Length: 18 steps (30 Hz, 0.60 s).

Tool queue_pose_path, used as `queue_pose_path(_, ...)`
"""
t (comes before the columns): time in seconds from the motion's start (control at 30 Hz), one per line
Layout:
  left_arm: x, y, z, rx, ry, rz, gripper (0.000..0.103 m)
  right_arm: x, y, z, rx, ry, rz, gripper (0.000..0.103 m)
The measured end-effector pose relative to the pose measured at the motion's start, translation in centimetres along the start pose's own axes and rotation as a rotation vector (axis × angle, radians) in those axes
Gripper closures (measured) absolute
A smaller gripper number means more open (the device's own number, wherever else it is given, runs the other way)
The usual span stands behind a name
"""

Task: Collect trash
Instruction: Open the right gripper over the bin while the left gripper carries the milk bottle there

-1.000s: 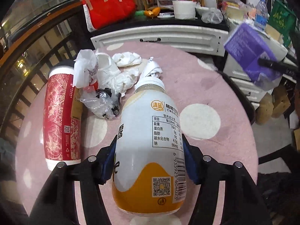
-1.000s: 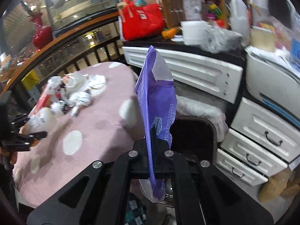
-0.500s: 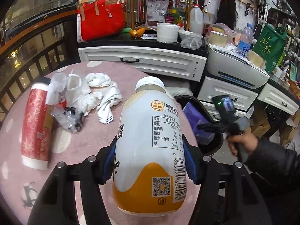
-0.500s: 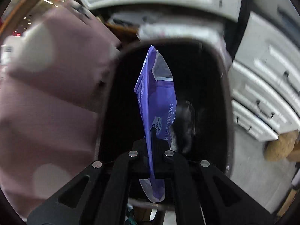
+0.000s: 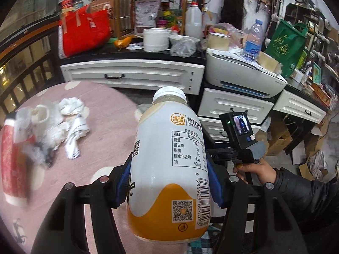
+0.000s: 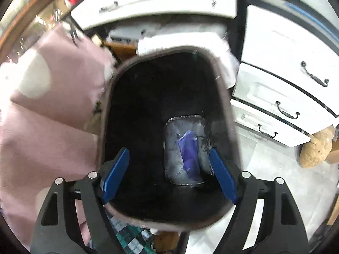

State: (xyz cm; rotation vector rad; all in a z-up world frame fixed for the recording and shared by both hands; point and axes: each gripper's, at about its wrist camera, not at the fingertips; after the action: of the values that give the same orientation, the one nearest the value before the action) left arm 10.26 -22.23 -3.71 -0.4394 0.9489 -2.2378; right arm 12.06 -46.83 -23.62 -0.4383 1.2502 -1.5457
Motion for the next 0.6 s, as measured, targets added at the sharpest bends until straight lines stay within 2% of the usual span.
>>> queue_pose_path(0.1,2.2,1.4,0.8,-0.007,0.015,-0.036,0.043,1.6,-4.0,0.0,0.092,0.032,-0.001,0.024)
queue_pose_path(0.27,6.1,5.2,1.7,-0.054,0.016,-0.084,0.042,5.6,-10.5,-0.1,0.263,0.102,-0.099,0.020)
queue_pose_path(0.43,9.3,9.8,1.6,-0.099,0.025,-0.021,0.042,10.4,-15.2,-1.4,0.369,0.206,-0.185,0.019)
queue_pose_path(0.6,11.8,14.7,0.8,-0.161,0.081,0.069,0.042,14.1,-16.6,-2.9,0.381,0.289,-0.217,0.019)
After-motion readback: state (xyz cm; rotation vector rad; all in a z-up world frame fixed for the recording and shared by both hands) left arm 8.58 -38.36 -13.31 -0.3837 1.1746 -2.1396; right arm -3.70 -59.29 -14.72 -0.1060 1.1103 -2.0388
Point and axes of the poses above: each gripper's, at about its wrist camera, not at the fingertips, and y roughly the way its jaws point, x to its right, z to its top, and after that the axes turned 2 degrees about z, right-handed
